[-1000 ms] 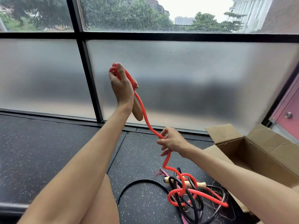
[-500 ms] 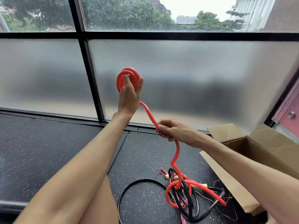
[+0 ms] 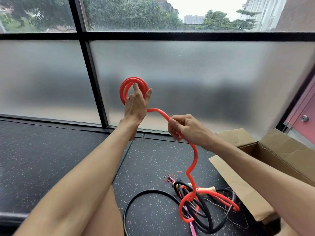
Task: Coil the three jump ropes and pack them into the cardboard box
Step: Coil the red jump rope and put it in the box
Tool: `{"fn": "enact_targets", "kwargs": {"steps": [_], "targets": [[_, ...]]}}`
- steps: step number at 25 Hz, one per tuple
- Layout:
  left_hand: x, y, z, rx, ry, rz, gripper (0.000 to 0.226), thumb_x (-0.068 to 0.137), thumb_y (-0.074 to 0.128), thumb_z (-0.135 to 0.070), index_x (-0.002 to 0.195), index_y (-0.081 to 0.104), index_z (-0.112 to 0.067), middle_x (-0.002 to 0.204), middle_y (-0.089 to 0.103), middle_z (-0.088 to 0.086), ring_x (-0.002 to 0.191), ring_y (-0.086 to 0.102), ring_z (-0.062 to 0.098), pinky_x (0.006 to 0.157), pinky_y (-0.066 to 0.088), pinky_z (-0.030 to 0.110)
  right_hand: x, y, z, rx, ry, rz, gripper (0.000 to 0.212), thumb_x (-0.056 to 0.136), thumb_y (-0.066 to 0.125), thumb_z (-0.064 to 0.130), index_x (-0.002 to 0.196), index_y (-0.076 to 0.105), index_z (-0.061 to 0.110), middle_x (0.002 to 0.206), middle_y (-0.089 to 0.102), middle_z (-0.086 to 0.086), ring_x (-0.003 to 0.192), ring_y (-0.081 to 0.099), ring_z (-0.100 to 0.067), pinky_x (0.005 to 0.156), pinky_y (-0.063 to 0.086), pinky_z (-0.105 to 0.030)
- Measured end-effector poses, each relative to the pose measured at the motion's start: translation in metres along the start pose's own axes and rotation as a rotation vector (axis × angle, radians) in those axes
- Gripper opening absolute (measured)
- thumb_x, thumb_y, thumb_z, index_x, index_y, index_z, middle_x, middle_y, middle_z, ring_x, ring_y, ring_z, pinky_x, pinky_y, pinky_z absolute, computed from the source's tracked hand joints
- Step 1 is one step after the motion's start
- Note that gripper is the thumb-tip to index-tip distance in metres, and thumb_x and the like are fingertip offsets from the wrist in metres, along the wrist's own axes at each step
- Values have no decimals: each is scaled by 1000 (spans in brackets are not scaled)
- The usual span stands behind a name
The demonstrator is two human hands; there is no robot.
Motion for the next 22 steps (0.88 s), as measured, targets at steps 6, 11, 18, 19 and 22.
{"fn": "enact_targets", "kwargs": {"steps": [6, 11, 18, 19, 22], "targets": [[-12, 28, 23, 247, -86, 325, 54, 100, 45, -54, 125, 43, -5, 103, 68, 15, 84, 70, 35, 75, 52, 42, 2, -29, -32, 102, 223, -213, 37, 105, 49, 27, 78, 66, 8, 61, 47, -4, 56, 43, -17, 52, 38, -30], [-41, 66, 47, 304, -184, 686, 40, 95, 48, -62, 109, 54, -25, 98, 71, 1, 79, 70, 20, 82, 57, 42, -4, -55, -31, -379, 153, -394, 26, 89, 74, 26, 90, 51, 13, 71, 60, 2, 67, 57, -17, 56, 38, -25], [-78, 85, 39, -166, -364, 1125, 35, 99, 55, -47, 105, 57, -12, 81, 66, 20, 62, 66, 33, 66, 59, 52, -2, -67, -35, -391, 90, -438, 26, 100, 57, 18, 75, 60, 10, 57, 66, 2, 50, 60, -14, 57, 56, -41], [-80, 85, 34, -197, -357, 1144, 35, 99, 54, -46, 103, 56, -11, 81, 64, 21, 62, 65, 33, 66, 58, 54, -2, -69, -38, -321, 116, -423, 29, 101, 54, 17, 74, 60, 8, 58, 67, -3, 47, 60, -18, 55, 57, -43], [-82, 81, 22, -272, -339, 1171, 44, 100, 52, -46, 107, 54, -3, 86, 59, 27, 62, 61, 34, 60, 54, 46, -1, -68, -47, -41, 224, -354, 37, 106, 45, 19, 74, 56, 5, 59, 63, -13, 44, 55, -23, 49, 52, -35]]}}
Point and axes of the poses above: each hand's wrist, its own x-axis towards the middle knuckle, its own y-axis out of the palm, z = x × y, the point moved 9 cm from there along x, towards the middle knuckle
